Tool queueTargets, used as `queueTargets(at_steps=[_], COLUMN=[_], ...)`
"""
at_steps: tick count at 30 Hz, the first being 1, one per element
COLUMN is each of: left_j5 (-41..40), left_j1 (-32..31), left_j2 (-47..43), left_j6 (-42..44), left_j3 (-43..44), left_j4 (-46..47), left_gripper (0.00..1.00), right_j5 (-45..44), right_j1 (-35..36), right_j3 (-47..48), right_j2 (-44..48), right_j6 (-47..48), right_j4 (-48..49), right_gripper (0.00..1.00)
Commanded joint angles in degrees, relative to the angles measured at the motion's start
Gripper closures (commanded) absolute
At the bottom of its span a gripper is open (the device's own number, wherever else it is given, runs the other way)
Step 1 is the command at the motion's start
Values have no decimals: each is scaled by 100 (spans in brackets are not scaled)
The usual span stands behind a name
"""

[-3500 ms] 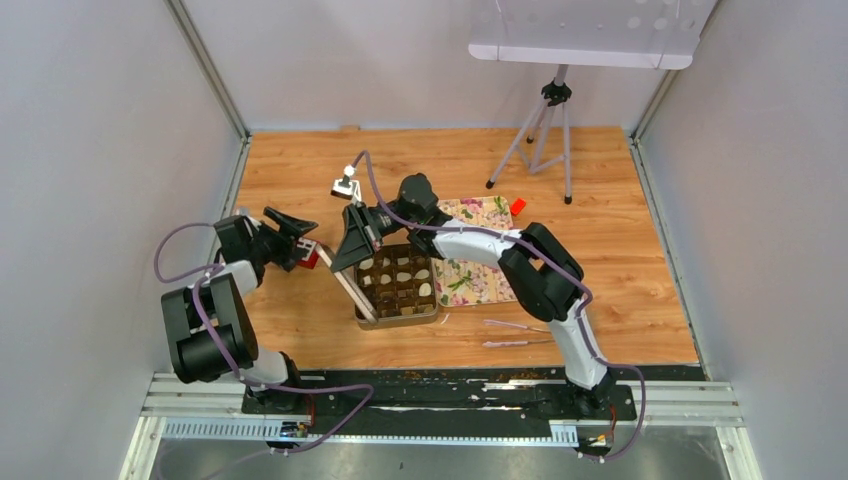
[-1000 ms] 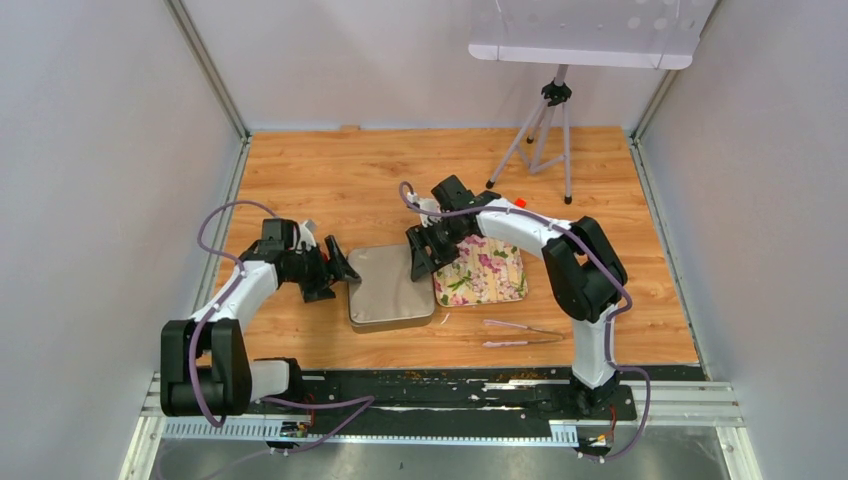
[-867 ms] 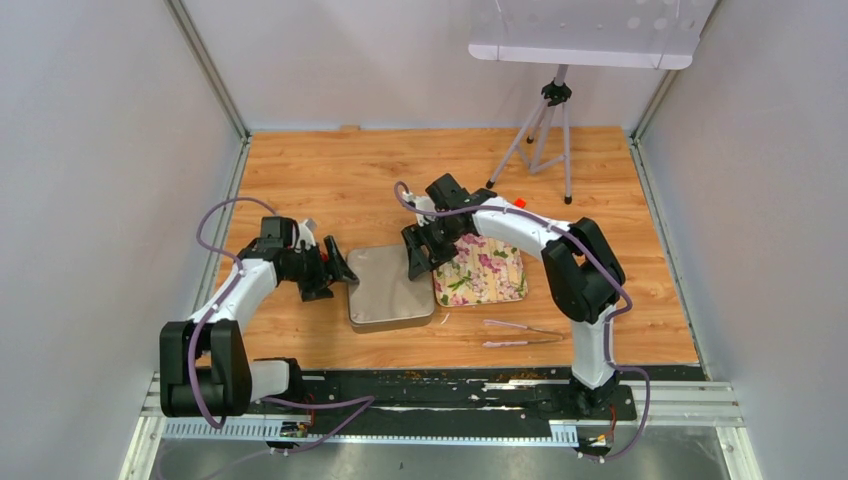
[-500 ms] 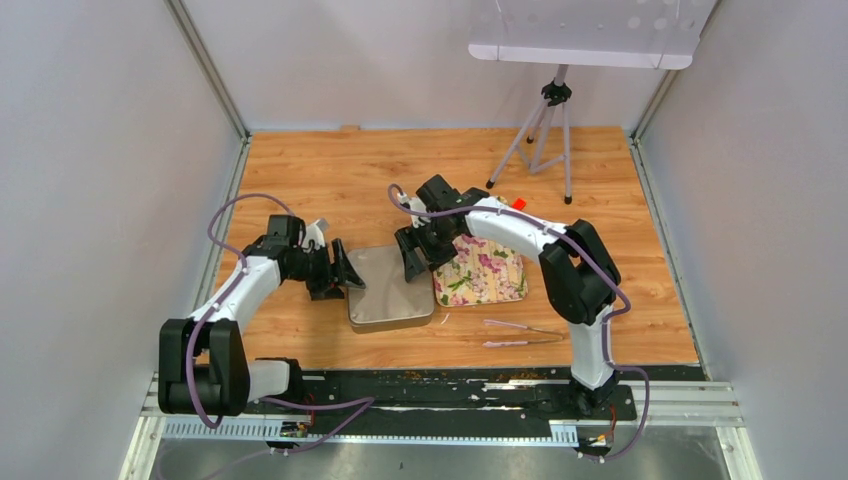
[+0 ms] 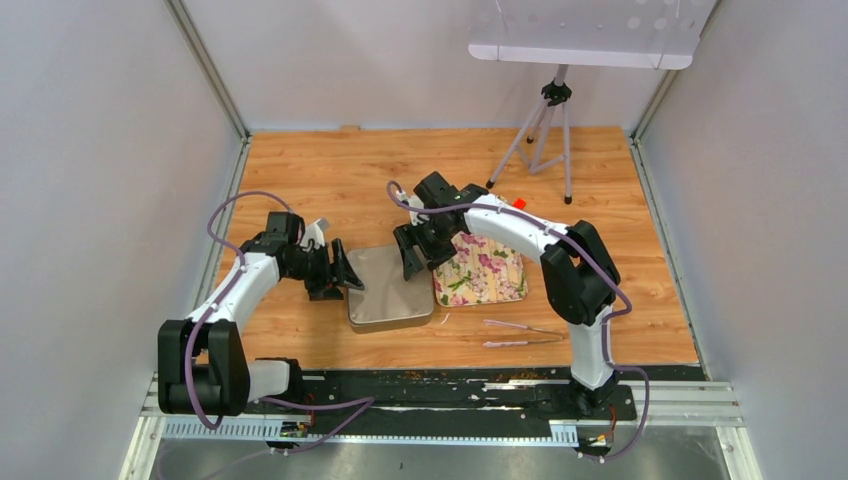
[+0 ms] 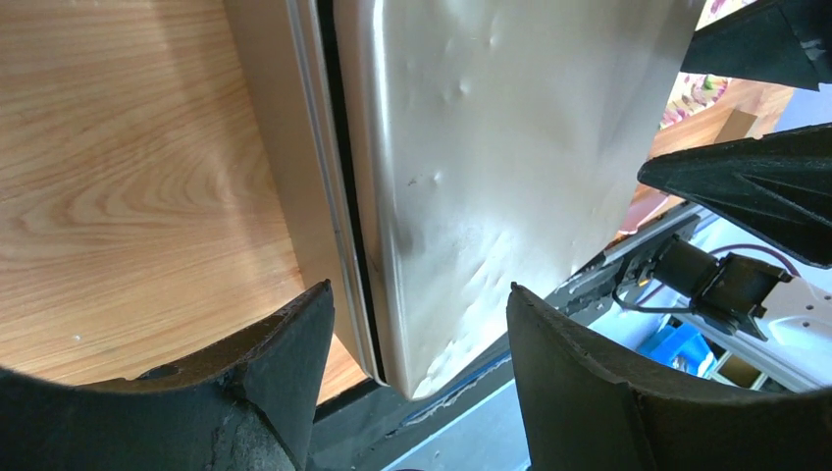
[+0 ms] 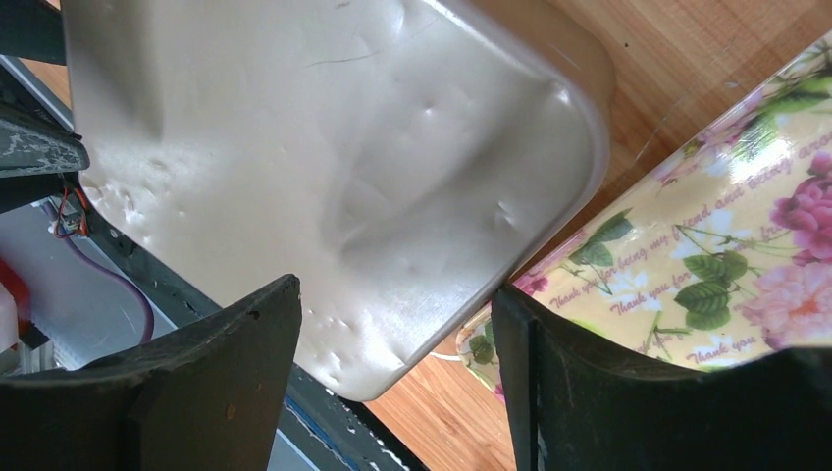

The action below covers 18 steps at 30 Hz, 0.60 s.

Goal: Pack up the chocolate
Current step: Close the box lid on the packing box.

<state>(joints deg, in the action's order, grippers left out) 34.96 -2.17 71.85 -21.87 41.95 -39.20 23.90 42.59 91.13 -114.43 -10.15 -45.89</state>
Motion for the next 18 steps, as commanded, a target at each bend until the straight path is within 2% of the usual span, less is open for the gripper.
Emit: queueTargets(at_steps=[1,5,12,18], left_j5=[219,220,174,-418], left_j1=[-12,-6,-11,-10], left_j2=[-18,-62,-175,-281], left_j6=[21,26,198,264], left_j3=[107,135,143,87], left_j4=[99,109,-54,-300], left_gripper=[27,27,30,31], right_j5=[171,488,108,79], right_j1=[43,127,177,179], right_j3=[206,281,477,346], right_j2=[-37,-117,204,238], right_j6=[-16,84,176,248], right_j4=[32,90,-91,-7], right_gripper=[30,31,32,32])
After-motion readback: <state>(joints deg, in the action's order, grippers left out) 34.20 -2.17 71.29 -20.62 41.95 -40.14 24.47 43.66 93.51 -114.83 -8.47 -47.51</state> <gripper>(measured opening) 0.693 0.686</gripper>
